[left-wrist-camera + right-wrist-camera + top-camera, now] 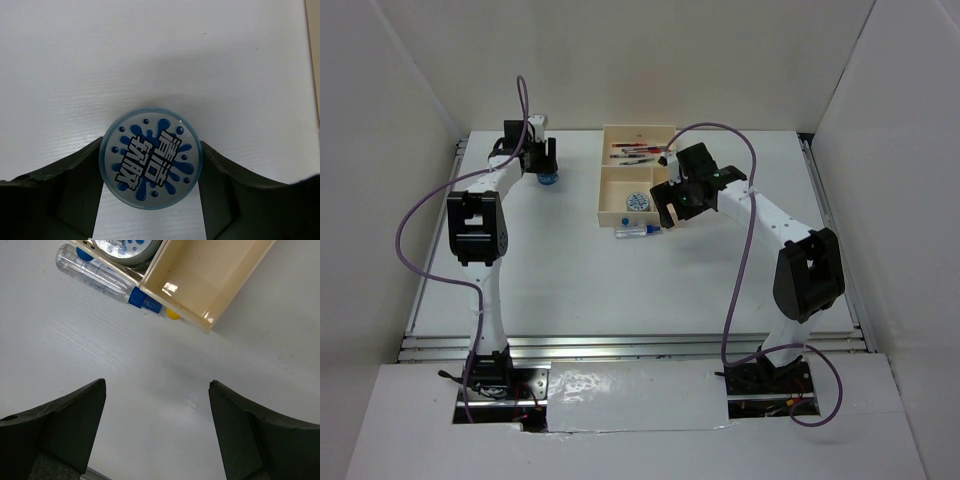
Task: Sort the stationery into containers
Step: Pick up the stationery from the center of the board, then place the stationery in the storage box.
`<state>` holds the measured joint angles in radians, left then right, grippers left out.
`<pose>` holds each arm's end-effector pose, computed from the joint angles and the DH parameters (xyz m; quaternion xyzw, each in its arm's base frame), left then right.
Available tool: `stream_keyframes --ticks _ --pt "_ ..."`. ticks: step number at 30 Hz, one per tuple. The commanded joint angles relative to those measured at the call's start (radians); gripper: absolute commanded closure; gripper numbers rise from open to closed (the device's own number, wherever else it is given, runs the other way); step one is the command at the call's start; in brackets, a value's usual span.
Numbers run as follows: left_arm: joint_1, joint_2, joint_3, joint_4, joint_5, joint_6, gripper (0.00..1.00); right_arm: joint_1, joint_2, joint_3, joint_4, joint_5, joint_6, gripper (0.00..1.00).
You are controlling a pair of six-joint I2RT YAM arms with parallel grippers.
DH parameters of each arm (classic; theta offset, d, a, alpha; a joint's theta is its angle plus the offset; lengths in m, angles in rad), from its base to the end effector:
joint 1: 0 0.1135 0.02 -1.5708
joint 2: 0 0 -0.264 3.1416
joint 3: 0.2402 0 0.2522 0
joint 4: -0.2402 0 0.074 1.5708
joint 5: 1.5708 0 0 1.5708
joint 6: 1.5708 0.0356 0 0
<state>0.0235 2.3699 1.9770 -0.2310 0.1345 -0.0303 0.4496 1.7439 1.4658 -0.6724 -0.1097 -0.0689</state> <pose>0.5471 0.0081 0.1954 0.0067 0.8885 -0.0614 0.4547 0.3415 0.1691 0.2750 -0.2599 0.9148 0.1089 0.2894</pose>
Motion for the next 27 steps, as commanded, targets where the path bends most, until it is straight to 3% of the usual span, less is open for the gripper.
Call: stream_keyframes --ticks 1,6,11,19,27 --pt "-0.007 -0.044 -0.004 0.055 0.025 0.006 0.29 0.011 0.006 0.021 -0.007 0.004 -0.006 0.10" --pt "-0.007 -0.161 -0.079 0.055 0.056 0.018 0.63 0.012 -0.023 0.005 -0.009 0.015 -0.008 0.10" --pt "-0.043 -0.345 -0.141 -0.031 0.106 0.104 0.80 -0.012 -0.069 -0.038 -0.013 -0.008 -0.003 0.10" --pt "-0.145 -0.515 -0.222 -0.108 0.200 0.090 0.83 -0.057 -0.121 -0.087 -0.020 -0.030 0.004 0.11" --pt "-0.276 -0.463 -0.236 -0.041 0.188 0.040 0.83 -0.081 -0.173 -0.137 -0.007 -0.025 0.004 0.11"
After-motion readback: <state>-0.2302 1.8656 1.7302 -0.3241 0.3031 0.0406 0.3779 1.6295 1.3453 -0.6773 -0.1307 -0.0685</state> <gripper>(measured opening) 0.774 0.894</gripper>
